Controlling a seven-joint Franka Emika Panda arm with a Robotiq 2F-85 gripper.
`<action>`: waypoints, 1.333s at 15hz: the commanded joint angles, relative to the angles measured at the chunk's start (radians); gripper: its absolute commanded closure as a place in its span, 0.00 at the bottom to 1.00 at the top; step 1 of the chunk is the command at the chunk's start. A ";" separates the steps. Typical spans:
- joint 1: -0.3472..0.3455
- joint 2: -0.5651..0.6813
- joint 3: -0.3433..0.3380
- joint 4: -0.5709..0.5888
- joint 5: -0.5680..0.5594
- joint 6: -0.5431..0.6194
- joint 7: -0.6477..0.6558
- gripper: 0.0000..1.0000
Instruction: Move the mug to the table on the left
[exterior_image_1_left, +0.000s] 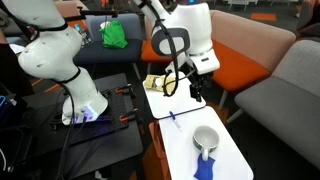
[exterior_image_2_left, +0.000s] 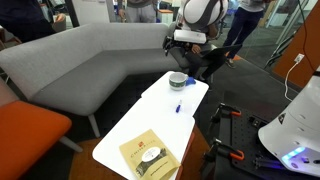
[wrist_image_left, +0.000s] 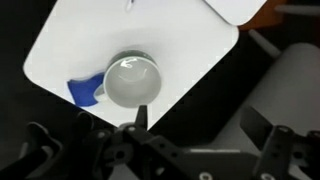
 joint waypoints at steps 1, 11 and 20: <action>0.088 0.181 -0.086 0.162 0.065 -0.110 0.079 0.00; 0.105 0.487 -0.104 0.449 0.377 -0.309 0.051 0.00; 0.080 0.649 -0.153 0.568 0.350 -0.349 -0.017 0.00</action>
